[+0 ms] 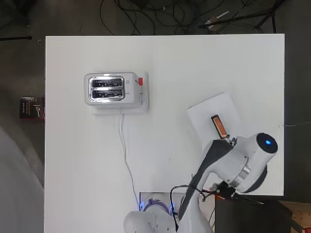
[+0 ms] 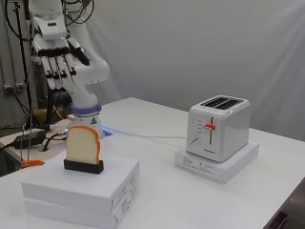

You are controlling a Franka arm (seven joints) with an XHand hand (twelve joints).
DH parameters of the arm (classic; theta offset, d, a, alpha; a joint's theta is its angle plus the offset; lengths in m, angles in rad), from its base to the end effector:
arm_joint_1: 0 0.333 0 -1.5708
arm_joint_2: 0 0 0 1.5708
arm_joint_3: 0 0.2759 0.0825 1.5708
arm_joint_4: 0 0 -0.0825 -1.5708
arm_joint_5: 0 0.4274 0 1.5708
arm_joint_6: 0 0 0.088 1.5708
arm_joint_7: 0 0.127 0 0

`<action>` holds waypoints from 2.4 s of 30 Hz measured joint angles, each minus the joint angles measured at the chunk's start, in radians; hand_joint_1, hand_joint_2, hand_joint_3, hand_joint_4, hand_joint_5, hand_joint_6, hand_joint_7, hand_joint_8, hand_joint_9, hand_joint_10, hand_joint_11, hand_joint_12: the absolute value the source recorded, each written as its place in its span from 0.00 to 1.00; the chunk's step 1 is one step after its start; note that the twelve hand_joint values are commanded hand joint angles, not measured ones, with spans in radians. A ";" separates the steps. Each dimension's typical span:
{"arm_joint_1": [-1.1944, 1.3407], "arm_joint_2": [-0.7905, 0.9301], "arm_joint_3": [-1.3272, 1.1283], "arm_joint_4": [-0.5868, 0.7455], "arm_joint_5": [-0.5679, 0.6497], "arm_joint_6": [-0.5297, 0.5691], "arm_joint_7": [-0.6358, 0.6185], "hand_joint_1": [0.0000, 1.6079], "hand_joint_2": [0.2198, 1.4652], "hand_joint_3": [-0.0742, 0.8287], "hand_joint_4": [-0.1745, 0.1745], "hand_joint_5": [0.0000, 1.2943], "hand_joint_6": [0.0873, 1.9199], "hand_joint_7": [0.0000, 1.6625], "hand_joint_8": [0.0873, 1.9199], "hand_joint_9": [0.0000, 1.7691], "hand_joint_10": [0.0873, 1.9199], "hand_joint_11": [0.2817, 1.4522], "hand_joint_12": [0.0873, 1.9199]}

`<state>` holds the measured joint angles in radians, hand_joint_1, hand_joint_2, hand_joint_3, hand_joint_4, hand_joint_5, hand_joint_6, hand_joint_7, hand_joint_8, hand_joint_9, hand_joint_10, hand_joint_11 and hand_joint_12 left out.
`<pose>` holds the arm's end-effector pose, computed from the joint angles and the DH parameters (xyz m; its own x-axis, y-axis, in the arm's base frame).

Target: Teleoperate dual arm-hand system to toast a bread

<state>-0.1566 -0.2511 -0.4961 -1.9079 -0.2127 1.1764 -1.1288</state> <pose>0.3455 -0.3214 0.4977 0.8132 0.5038 -0.2914 0.3752 -0.8366 -0.3992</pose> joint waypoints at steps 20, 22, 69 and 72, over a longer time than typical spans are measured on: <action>-0.078 -0.353 0.053 -0.342 -0.039 0.183 0.226 0.15 0.82 0.08 0.66 0.48 0.00 0.40 0.00 0.45 0.00 0.25 0.00; -0.072 -0.302 0.004 -0.285 -0.041 0.198 0.187 0.16 0.80 0.07 0.69 0.48 0.00 0.40 0.00 0.45 0.00 0.24 0.00; 1.202 -0.072 -0.971 0.010 -0.167 0.364 0.173 0.16 0.83 0.08 0.55 0.47 0.00 0.34 0.00 0.37 0.00 0.20 0.00; 1.182 -0.093 -0.937 -0.053 -0.159 0.423 0.164 0.19 0.80 0.07 0.53 0.47 0.00 0.34 0.00 0.38 0.00 0.19 0.00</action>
<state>1.0253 -0.3436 -1.4326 -1.9610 -0.3713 1.5995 -0.9643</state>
